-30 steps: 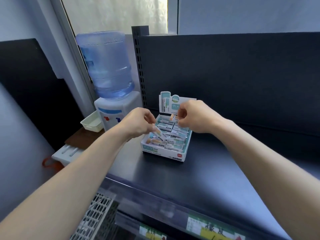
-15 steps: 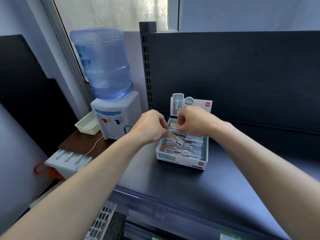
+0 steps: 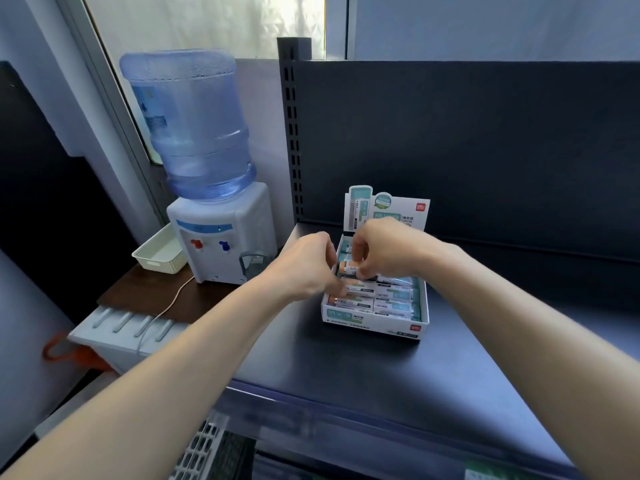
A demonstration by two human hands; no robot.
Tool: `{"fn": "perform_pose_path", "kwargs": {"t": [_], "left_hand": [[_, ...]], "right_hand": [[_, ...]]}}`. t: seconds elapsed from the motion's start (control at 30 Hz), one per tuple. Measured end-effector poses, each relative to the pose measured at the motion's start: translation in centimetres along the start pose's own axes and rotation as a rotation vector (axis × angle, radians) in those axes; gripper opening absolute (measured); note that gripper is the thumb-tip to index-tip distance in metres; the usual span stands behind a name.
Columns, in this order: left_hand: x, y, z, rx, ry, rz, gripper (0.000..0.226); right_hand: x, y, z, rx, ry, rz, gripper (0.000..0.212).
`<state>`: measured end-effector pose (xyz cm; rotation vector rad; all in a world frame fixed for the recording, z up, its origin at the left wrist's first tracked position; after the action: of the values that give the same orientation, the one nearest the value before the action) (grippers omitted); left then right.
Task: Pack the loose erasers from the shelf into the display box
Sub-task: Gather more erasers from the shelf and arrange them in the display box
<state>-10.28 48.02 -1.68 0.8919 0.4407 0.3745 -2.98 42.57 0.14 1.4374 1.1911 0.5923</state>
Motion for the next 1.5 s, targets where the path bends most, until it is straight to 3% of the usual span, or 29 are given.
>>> {"fn": "perform_pose_path", "kwargs": {"t": [0.53, 0.67, 0.77, 1.1, 1.33, 1.5], "left_hand": [[0.3, 0.1, -0.3, 0.008, -0.001, 0.029, 0.036], [-0.1, 2.6, 1.8, -0.029, -0.091, 0.130, 0.026], [-0.4, 2.6, 5.6, -0.014, -0.243, 0.106, 0.018], [-2.2, -5.2, 20.1, 0.129, -0.708, -0.201, 0.008], [-4.3, -12.0, 27.5, 0.181, -0.821, -0.346, 0.005], [-4.1, -16.5, 32.1, 0.219, -0.796, -0.384, 0.003]], "right_hand": [[-0.3, 0.7, 0.4, 0.040, -0.018, 0.092, 0.015], [-2.1, 2.4, 2.0, 0.091, -0.071, 0.177, 0.014], [-4.5, 3.5, 3.9, 0.079, -0.166, 0.225, 0.015], [-18.5, 2.6, 15.5, 0.007, -0.699, 0.195, 0.011], [-30.3, 1.9, 23.1, 0.035, -0.955, 0.243, 0.013], [-35.6, 1.9, 27.9, 0.133, -0.990, 0.314, 0.013]]}}
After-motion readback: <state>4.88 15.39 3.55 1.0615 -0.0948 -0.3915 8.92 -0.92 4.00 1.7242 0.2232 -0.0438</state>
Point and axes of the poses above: each hand's wrist, its own x-axis towards the middle knuckle, its own y-axis out of the back of the hand, z = x × y, the point moved 10 cm from there along x, towards the middle knuckle, and after that the axes turned 10 degrees about -z, right-handed, at the moved point
